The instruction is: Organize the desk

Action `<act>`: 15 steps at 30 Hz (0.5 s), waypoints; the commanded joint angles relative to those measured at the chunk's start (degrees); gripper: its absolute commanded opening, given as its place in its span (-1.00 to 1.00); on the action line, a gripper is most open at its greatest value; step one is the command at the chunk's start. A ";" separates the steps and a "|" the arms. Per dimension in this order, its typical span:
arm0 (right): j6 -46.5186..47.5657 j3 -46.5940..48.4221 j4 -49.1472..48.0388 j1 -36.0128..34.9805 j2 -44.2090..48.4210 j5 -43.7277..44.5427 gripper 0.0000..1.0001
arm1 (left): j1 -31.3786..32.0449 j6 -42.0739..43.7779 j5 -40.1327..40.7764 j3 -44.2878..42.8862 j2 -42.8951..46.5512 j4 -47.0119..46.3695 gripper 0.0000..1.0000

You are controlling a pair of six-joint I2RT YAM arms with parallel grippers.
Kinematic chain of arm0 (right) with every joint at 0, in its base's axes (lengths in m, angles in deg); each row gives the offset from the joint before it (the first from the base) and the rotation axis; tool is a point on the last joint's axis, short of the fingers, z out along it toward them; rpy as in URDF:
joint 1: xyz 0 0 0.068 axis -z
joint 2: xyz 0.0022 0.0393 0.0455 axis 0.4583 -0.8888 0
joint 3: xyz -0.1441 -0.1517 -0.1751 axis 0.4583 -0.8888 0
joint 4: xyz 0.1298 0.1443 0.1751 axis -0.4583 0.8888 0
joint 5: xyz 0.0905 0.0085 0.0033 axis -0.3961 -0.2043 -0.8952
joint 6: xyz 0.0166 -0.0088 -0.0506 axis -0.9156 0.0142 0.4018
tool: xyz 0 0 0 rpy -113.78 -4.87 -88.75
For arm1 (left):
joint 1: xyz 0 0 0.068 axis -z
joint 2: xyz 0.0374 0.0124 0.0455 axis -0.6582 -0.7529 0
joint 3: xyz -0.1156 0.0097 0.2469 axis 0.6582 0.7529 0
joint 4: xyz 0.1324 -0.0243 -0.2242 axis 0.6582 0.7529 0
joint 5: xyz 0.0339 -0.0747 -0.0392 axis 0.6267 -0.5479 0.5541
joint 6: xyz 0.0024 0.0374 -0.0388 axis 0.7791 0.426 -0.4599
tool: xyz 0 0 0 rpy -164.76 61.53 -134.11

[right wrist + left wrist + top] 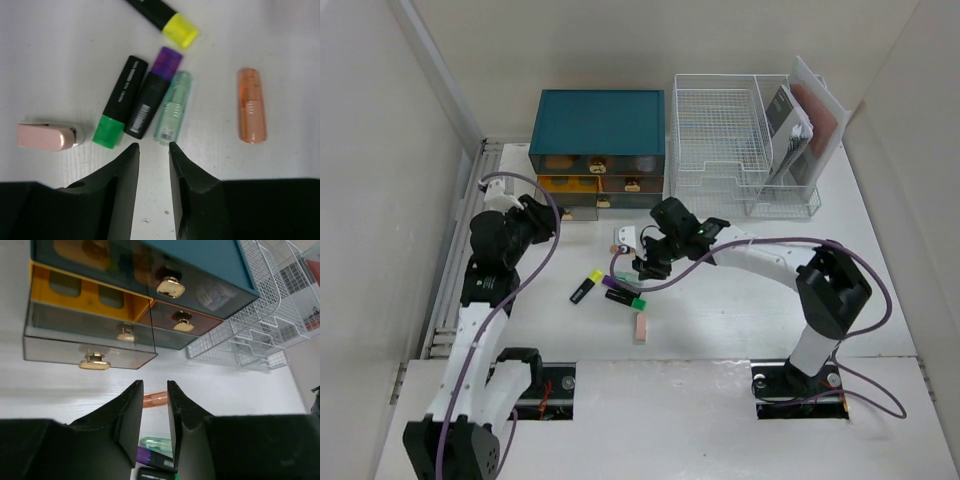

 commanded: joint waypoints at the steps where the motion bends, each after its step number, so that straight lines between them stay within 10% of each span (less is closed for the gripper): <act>1: 6.23 3.41 4.76 -1.61 -0.72 -0.36 -0.27 | 2.36 9.89 8.20 -2.65 5.41 5.17 -0.55; 6: 36.21 0.62 18.11 -1.62 2.68 -6.61 0.11 | 2.99 11.04 13.83 0.33 16.75 4.65 -0.26; 15: 54.94 -4.41 18.05 -6.70 6.22 -2.92 0.14 | 2.99 11.04 13.31 0.34 17.73 5.17 -0.06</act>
